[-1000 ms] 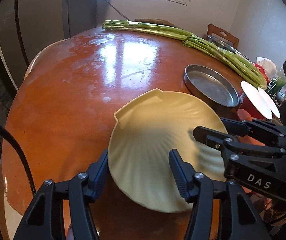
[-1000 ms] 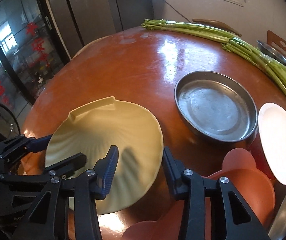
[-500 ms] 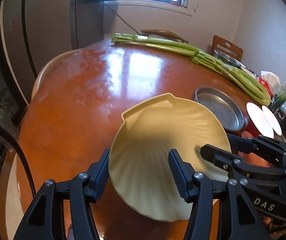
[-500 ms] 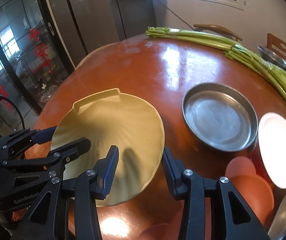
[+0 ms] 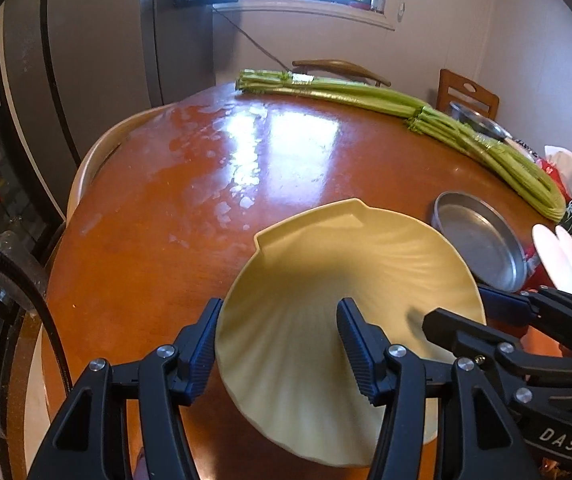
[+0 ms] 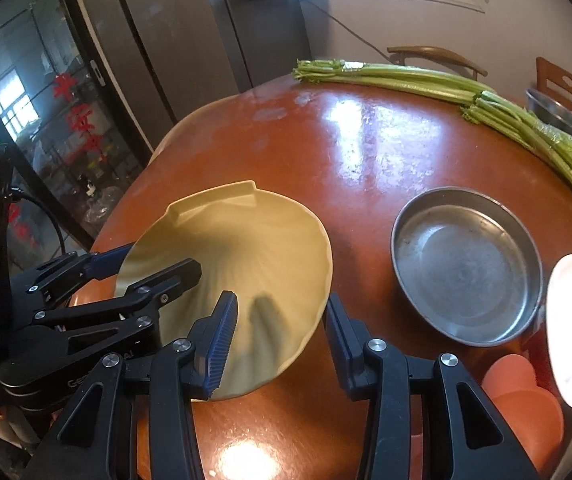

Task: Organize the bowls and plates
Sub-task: 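Carry the shell plate aside and lower it onto the table, opening the left tool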

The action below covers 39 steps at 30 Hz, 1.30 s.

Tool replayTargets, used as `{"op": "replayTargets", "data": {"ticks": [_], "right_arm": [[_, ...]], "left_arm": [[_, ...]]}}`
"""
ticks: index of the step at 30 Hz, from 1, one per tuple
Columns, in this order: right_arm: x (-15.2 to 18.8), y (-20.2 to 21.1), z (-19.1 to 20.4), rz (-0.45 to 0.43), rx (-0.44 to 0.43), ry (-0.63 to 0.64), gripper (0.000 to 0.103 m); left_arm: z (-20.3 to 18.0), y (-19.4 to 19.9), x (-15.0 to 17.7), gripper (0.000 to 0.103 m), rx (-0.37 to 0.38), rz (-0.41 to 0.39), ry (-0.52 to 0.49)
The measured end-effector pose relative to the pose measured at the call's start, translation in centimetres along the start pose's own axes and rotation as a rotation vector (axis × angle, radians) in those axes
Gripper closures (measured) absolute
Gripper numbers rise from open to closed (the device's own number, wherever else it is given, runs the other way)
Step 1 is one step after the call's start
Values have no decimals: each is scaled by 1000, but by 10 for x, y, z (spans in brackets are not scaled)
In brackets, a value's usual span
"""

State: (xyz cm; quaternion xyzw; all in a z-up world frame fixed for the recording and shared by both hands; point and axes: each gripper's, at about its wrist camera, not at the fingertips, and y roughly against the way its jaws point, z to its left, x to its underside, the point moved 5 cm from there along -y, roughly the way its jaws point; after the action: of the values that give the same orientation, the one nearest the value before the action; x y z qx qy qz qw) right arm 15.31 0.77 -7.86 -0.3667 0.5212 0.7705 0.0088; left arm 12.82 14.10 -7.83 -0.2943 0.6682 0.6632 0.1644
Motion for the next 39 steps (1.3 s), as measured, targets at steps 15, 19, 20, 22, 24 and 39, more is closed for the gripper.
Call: {"op": "replayTargets", "data": {"ticks": [15, 19, 20, 22, 24, 39], "right_arm": [[5, -20, -8, 41, 49, -6, 56], [5, -20, -10, 42, 49, -2, 56], [5, -20, -10, 41, 49, 1, 56], [4, -20, -10, 42, 52, 1, 56], [4, -20, -10, 39, 59, 5, 56], [3, 14, -17, -42, 86, 0, 56]], "left_arm": [[-3, -22, 5, 46, -6, 27, -28], [-2, -23, 3, 46, -11, 23, -28], [-2, -23, 3, 46, -18, 20, -28], [-2, -23, 2, 46, -25, 17, -27], [0, -23, 2, 46, -38, 16, -25], [14, 9, 1, 46, -79, -35, 20]]}}
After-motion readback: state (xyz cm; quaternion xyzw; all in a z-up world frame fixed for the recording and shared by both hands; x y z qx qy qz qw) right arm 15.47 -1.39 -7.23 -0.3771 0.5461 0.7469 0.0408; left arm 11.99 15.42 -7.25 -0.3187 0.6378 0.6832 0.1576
